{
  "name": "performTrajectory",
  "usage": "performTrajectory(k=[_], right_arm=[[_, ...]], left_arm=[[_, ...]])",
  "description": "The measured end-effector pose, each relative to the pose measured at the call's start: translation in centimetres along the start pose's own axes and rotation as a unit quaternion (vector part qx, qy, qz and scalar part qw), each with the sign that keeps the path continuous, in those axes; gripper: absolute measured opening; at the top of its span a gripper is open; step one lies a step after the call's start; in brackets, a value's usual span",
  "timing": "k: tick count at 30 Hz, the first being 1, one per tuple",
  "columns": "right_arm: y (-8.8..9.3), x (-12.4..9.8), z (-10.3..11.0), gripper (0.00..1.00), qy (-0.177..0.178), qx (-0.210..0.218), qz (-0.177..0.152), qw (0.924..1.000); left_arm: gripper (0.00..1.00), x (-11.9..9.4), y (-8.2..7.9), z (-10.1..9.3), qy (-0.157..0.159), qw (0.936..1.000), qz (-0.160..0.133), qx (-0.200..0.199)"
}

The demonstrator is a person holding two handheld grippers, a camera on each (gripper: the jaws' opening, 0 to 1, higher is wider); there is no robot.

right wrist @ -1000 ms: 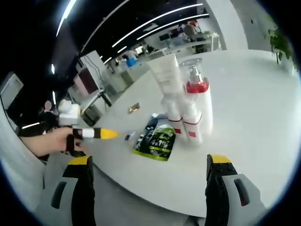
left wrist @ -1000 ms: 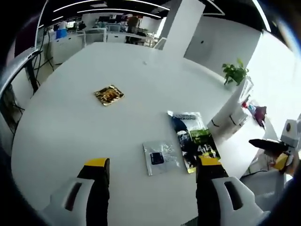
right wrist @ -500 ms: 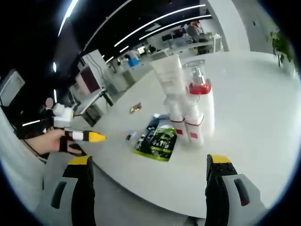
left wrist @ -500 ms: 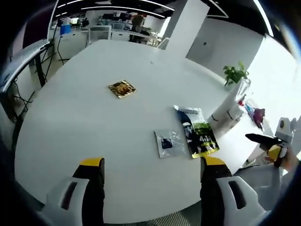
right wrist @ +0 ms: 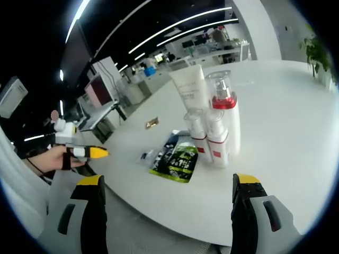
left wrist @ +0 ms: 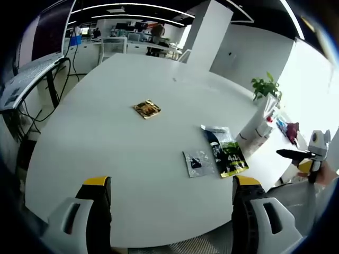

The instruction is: Arrange the skincare products in the storage area until every visible bottle or jar stands upright without overlapping.

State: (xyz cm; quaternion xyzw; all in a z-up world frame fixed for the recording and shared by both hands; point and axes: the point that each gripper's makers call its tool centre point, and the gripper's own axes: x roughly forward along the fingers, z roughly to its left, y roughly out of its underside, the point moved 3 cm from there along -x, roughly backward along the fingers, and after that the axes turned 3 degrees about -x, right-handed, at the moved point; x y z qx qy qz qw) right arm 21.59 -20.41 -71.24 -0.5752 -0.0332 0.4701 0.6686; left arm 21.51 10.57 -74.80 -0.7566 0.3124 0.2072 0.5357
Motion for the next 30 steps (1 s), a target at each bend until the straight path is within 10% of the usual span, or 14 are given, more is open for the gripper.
performTrajectory(k=[30], right_arm=[[0.1,-0.1,-0.5,0.99,0.015,0.000,-0.002,0.9999]], left_arm=[[0.99,-1.4,-0.7,-1.9,0.095,0.9945,-0.004,0.044]])
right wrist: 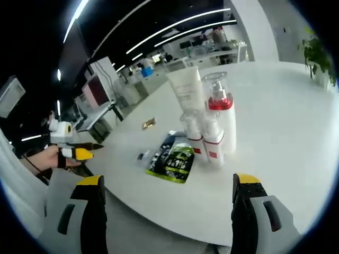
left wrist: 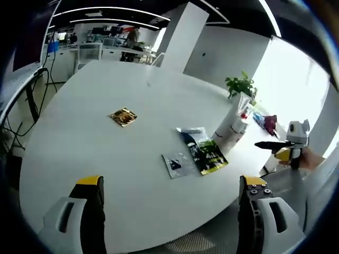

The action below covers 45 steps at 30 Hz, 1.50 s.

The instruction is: Arrange the skincare products in the storage area until every visible bottle or jar stands upright without overlapping.

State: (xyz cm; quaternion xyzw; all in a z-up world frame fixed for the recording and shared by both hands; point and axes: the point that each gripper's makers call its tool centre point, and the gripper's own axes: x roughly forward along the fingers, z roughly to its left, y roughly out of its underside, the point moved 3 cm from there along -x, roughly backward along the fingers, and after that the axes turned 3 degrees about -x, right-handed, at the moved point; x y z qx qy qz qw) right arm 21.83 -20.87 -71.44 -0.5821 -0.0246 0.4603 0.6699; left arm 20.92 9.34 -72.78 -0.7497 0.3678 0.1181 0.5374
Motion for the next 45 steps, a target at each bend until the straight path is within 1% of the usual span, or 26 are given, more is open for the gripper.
performTrajectory(k=[3,9,12,15,18,19,21,25,27,30,33,37,42,45], right_arm=[[0.0,0.0,0.0,0.99,0.001,0.000,-0.001,1.0000],[0.0,0.0,-0.1,0.99,0.003,0.003,-0.002,1.0000],[-0.1,-0.1,-0.2,0.99,0.006,0.006,-0.004,1.0000],[-0.1,-0.1,-0.3,0.99,0.007,0.009,-0.005,0.9999],[0.0,0.0,-0.3,0.99,0.007,0.011,-0.003,0.9999],[0.0,0.0,-0.3,0.99,0.006,0.013,-0.003,0.9999],[-0.1,0.0,0.0,0.99,0.006,0.010,-0.001,0.9999],[0.1,0.0,0.2,0.99,0.004,0.006,0.007,0.9999],[0.1,0.1,0.2,0.99,0.004,0.007,0.009,0.9999],[0.1,0.0,0.0,0.99,0.006,0.010,0.008,0.9999],[0.1,0.0,-0.1,0.99,0.009,0.015,0.007,0.9998],[0.2,0.1,-0.5,0.99,0.012,0.017,0.007,0.9998],[0.5,0.3,-1.0,0.99,0.014,0.020,0.011,0.9996],[0.6,0.4,-1.2,0.99,0.016,0.022,0.014,0.9995]], left_arm=[[0.99,0.0,0.0,0.1,0.001,1.0000,0.000,-0.001],[0.99,0.3,0.1,0.1,-0.001,0.9999,0.013,0.011],[0.99,0.6,0.2,0.3,-0.002,0.9995,0.024,0.022],[0.99,1.0,-0.1,0.4,0.000,0.9988,0.033,0.037],[0.99,1.4,-0.7,0.8,0.003,0.9967,0.047,0.066],[0.98,1.6,-1.1,0.9,0.005,0.9955,0.054,0.078],[0.97,2.0,-1.9,1.1,0.006,0.9941,0.057,0.092],[0.97,2.6,-3.2,1.7,0.003,0.9929,0.059,0.103],[0.95,3.2,-3.9,2.2,-0.001,0.9911,0.067,0.115],[0.93,4.0,-4.5,2.7,-0.003,0.9895,0.075,0.123],[0.91,5.0,-5.2,3.2,-0.008,0.9859,0.088,0.142],[0.90,6.7,-6.0,4.2,-0.013,0.9777,0.117,0.174],[0.89,8.5,-7.1,4.8,-0.012,0.9707,0.134,0.199],[0.88,9.6,-7.4,5.4,-0.010,0.9675,0.143,0.209]])
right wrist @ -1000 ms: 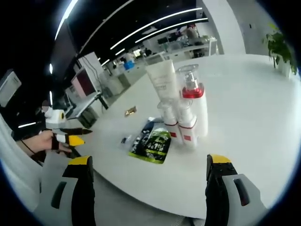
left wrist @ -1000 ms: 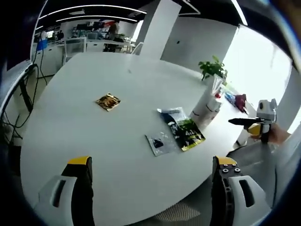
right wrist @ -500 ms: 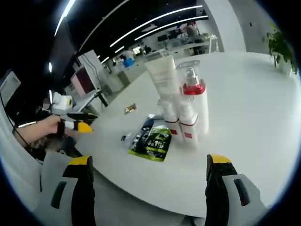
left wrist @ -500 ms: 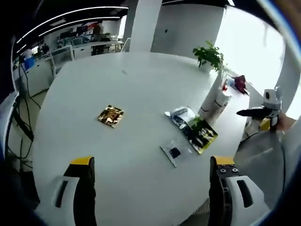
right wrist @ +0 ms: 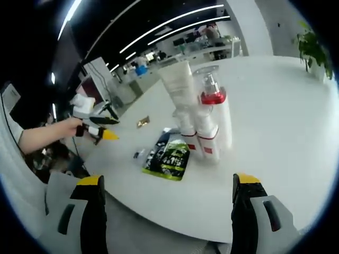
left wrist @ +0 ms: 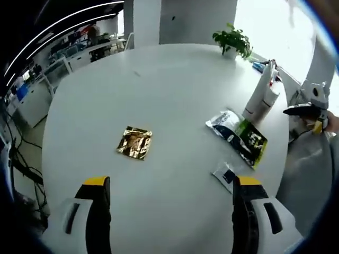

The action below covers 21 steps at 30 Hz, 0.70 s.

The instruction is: Arrange the skincare products in the storage area until every visible bottle or jar stands upright without overlapping.

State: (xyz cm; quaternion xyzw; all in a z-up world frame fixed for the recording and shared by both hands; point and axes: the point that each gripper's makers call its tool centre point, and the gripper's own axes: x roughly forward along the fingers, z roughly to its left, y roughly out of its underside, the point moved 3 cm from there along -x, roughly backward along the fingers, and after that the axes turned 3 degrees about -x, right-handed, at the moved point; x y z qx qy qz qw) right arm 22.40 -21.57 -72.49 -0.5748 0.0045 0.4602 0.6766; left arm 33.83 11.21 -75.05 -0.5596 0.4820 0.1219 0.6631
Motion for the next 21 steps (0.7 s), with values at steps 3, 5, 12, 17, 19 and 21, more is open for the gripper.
performTrajectory(k=[3,5,12,17,19,21], right_arm=[[0.1,0.0,-0.1,0.99,0.002,0.003,0.002,1.0000],[0.1,0.1,-0.1,0.99,0.002,0.004,0.004,1.0000],[0.4,0.2,-0.3,0.99,0.004,0.008,0.010,0.9999],[0.5,0.3,-0.4,0.99,0.004,0.011,0.015,0.9998],[0.6,0.4,-0.4,0.99,0.004,0.011,0.017,0.9998],[0.7,0.4,-0.5,0.99,0.006,0.012,0.019,0.9997]], left_arm=[[0.87,0.9,-0.1,0.8,0.000,0.9999,0.012,0.011],[0.86,1.3,-0.3,1.1,0.002,0.9998,0.014,0.015],[0.82,3.3,-1.1,3.4,-0.003,0.9991,0.035,0.024],[0.80,4.3,-1.9,4.3,-0.006,0.9983,0.048,0.032],[0.77,4.6,-2.1,4.7,-0.008,0.9970,0.060,0.048],[0.76,5.3,-2.1,4.9,-0.002,0.9960,0.069,0.057]])
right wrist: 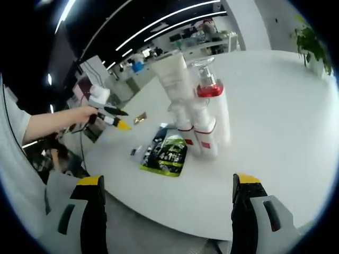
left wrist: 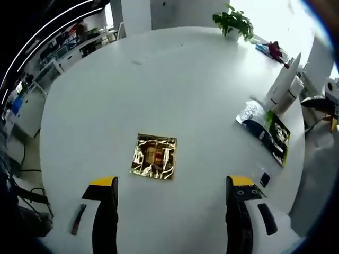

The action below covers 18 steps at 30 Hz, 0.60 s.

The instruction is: Arrange the skincare products in the storage area until every visible bottle or jar stands upright without overlapping.

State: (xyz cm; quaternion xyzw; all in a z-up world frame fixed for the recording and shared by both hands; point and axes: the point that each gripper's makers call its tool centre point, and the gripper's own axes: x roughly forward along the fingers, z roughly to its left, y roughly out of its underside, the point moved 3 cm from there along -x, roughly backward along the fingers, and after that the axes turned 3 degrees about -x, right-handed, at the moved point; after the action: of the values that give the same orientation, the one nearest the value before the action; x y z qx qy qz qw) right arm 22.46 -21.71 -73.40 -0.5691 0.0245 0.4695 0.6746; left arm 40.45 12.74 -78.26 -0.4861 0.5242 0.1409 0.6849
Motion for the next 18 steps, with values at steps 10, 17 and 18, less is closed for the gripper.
performTrajectory(k=[10,17,18], right_arm=[[-0.2,-0.3,0.1,0.99,0.006,0.009,-0.002,0.9999],[-0.1,-0.3,0.2,0.99,0.007,0.012,-0.001,0.9999],[-0.2,-0.3,0.3,0.99,0.007,0.012,-0.002,0.9999]], left_arm=[[0.74,2.2,-0.6,1.5,0.002,0.9991,0.040,0.015],[0.73,3.0,-1.4,1.8,0.010,0.9974,0.062,0.036],[0.72,3.0,-1.5,1.9,0.008,0.9971,0.064,0.038]])
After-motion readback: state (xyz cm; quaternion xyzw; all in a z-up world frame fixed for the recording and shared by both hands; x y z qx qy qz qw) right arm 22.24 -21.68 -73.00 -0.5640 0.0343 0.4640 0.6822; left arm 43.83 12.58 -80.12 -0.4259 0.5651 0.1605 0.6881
